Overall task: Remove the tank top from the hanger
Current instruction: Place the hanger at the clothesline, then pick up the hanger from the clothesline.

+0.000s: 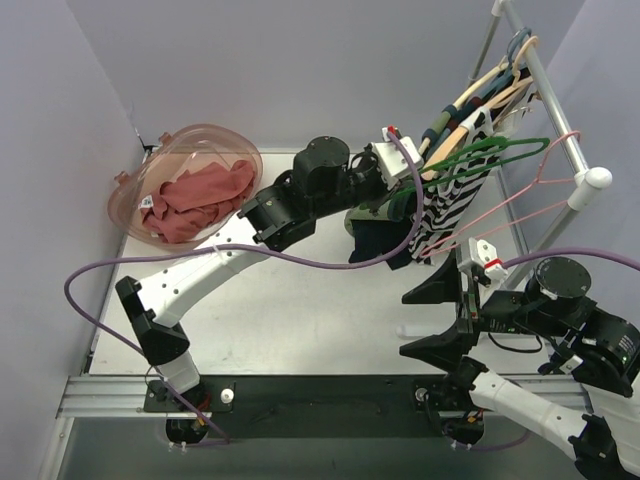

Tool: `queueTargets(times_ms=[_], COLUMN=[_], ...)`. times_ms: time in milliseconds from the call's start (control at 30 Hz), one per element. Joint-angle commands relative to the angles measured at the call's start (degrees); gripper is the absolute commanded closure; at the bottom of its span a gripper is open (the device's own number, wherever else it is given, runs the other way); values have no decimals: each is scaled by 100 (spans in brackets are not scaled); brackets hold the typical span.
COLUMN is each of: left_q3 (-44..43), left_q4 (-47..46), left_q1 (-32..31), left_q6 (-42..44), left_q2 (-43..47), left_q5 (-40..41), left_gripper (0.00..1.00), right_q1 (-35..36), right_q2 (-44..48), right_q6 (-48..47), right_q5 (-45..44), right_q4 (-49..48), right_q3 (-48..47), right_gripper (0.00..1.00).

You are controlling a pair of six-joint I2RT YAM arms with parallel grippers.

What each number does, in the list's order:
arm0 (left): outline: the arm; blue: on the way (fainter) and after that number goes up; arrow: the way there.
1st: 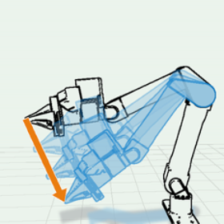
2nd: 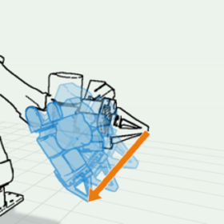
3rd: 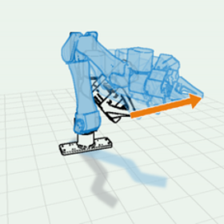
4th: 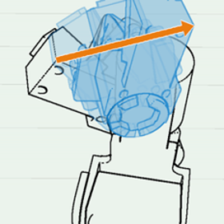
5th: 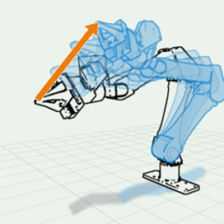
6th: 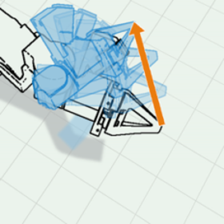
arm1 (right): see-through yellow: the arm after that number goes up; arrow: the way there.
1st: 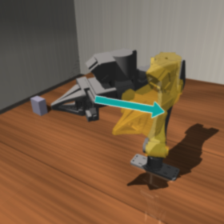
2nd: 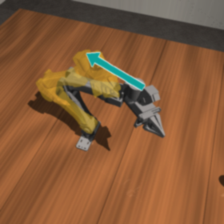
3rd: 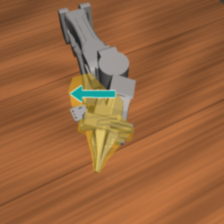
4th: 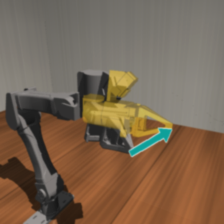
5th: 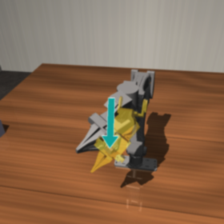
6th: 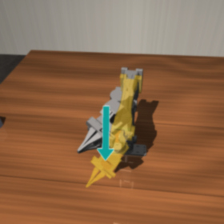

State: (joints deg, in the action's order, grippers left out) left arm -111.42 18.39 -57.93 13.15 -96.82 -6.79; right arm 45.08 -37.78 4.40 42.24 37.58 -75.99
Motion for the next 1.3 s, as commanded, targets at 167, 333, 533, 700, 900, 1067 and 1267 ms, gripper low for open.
queueTargets(times_ms=[167, 333, 533, 700, 900, 1067, 1267], left_q3=[-1523, -2050, -2262, -2262, -2262, -2279, -2489], left_q4=[-257, -64, -2, 15, 68, -151, -381], left_q1=[-201, -271, -324, -315, -315, -315, -280], left_q6=[74, 48, -110, -286, -374, -383, -243], left_q2=[-874, -1268, -1489, -1542, -1498, -1419, -1603], left_q5=[213, 151, 72, 72, -7, 387, 1363], left_gripper=[100, 100, 100, 97, 60, 52, 46], right_q1=[36, 36, 36, 27, 36, 36, 36], right_q2=[78, 86, 69, 69, 95, 139, 227], right_q6=[-71, -62, -62, -71, -54, 69, 394], right_q5=[162, 188, 179, 118, 109, 83, -277], right_q4=[-49, -49, -23, 3, 56, 74, 65], right_q3=[31, -57, -92, -145, -162, -258, -460], right_gripper=[8, 8, 8, 8, 8, 8, 8])
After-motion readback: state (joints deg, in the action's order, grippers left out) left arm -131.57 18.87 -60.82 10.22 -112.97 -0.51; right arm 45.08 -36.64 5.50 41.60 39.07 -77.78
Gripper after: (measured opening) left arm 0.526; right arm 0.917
